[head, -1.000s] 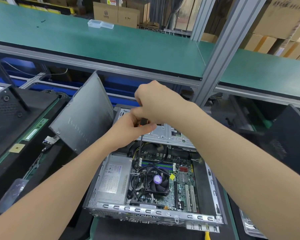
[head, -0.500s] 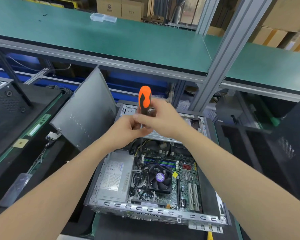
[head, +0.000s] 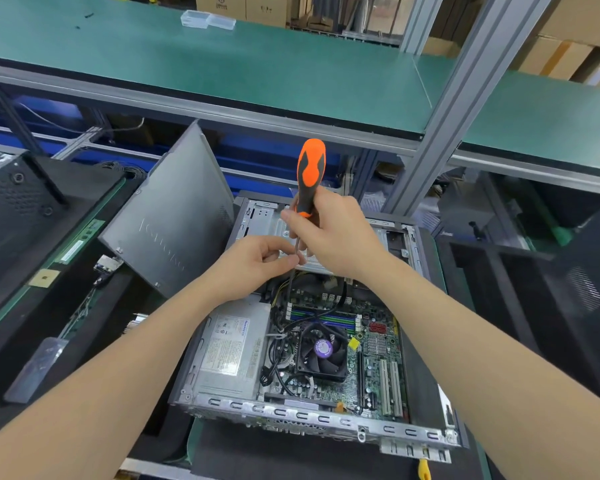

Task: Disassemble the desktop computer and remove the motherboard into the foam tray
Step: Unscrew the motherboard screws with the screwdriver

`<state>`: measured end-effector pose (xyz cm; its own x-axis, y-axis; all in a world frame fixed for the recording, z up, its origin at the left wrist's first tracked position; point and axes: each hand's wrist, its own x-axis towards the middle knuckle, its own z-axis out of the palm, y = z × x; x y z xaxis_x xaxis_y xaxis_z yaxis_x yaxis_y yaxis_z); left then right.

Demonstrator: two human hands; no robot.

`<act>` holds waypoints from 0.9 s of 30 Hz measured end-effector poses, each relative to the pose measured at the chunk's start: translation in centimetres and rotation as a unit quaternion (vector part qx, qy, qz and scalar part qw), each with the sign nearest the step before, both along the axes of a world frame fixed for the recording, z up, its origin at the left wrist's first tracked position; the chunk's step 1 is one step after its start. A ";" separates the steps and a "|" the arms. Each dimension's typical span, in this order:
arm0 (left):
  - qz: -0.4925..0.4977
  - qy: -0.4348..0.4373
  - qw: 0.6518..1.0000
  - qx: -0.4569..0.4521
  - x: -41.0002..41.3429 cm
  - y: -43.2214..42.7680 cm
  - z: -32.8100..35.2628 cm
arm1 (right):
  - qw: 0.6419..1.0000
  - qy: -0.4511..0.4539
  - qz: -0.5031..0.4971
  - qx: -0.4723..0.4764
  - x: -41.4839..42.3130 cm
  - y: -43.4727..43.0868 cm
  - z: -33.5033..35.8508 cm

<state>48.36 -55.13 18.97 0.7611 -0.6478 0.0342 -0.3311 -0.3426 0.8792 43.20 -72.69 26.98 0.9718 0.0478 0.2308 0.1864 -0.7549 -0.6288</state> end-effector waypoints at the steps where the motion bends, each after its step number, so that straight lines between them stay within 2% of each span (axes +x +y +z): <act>1: -0.001 0.002 1.000 -0.002 0.0 0.0 -0.1 | 1.000 0.003 0.001 0.000 0.0 0.1 0.0; 27: -0.011 -0.025 0.999 0.017 -0.1 0.5 -0.8 | 1.000 0.025 0.006 -0.008 -0.8 0.5 -1.0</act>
<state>48.30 -54.63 18.14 0.7443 -0.6661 0.0492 -0.3826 -0.3647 0.8489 42.42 -72.16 26.02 0.9812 0.0636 0.1820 0.1654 -0.7627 -0.6252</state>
